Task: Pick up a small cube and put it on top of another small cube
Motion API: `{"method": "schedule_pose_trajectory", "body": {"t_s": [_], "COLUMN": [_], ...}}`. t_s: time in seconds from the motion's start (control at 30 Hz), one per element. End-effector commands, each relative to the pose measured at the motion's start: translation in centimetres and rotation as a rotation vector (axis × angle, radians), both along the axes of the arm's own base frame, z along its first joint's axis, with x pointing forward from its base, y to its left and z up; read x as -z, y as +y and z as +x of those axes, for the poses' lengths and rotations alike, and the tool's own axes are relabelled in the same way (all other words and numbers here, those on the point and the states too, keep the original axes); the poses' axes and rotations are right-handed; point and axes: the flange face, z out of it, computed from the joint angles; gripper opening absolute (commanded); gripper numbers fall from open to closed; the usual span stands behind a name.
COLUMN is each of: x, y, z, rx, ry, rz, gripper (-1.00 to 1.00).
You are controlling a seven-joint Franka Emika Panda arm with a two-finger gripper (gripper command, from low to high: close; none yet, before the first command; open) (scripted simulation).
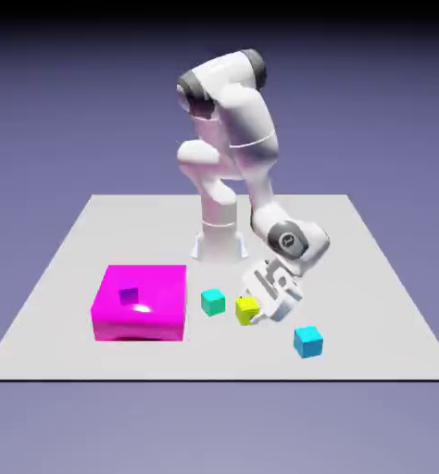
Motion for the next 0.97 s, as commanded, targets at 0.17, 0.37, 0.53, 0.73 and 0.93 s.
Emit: {"method": "schedule_pose_trajectory", "body": {"t_s": [0.17, 0.37, 0.53, 0.73, 0.93], "x": [-4.8, -7.5, -9.7, -6.3, -5.0], "y": [1.7, -3.3, -6.1, -8.4, -9.2], "z": [-1.1, -1.6, -2.1, -1.8, -1.9], "rx": [0.023, 0.174, 0.283, 0.284, 0.283], "ry": [0.004, 0.012, -0.002, -0.004, -0.003], "rz": [-0.017, -0.043, -0.001, -0.006, -0.003], "gripper": [-1.00, -1.00, -1.00, -1.00, 1.00]}}
